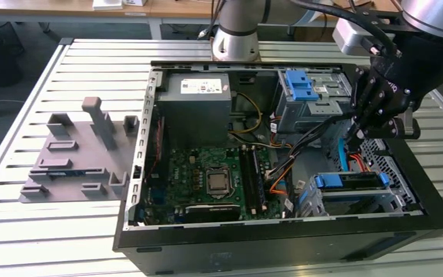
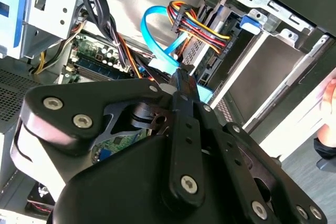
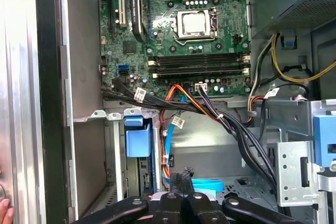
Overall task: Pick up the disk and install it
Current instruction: 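Insert the second disk wire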
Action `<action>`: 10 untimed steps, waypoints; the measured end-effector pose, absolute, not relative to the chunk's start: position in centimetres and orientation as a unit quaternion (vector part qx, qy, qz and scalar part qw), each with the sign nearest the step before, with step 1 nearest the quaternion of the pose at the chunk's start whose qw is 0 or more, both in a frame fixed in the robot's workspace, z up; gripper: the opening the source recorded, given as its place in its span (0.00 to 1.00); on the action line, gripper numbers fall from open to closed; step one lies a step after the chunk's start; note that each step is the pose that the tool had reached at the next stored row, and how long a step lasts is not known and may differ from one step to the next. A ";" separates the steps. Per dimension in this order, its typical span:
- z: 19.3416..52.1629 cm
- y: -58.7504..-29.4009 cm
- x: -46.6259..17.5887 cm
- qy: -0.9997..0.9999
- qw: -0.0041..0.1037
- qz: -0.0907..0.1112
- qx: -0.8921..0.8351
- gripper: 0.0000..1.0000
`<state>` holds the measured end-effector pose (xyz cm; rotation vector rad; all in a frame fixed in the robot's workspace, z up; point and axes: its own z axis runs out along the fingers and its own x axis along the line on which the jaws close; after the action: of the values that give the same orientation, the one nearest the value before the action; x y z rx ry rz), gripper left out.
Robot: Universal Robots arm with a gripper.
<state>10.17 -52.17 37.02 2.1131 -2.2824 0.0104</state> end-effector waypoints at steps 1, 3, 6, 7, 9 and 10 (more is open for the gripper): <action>37.0 -52.2 10.2 -0.734 0.016 0.004 0.679 0.11; 37.1 -52.2 10.2 -0.734 0.016 0.004 0.679 0.11; 37.3 -52.2 10.2 -0.734 0.017 0.005 0.679 0.18; 37.4 -52.2 10.2 -0.734 0.018 0.006 0.679 0.18; 37.5 -52.2 10.2 -0.734 0.020 0.008 0.679 0.18; 37.6 -52.2 10.2 -0.734 0.021 0.009 0.679 0.18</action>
<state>10.17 -52.15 37.62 2.1054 -2.2744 0.0287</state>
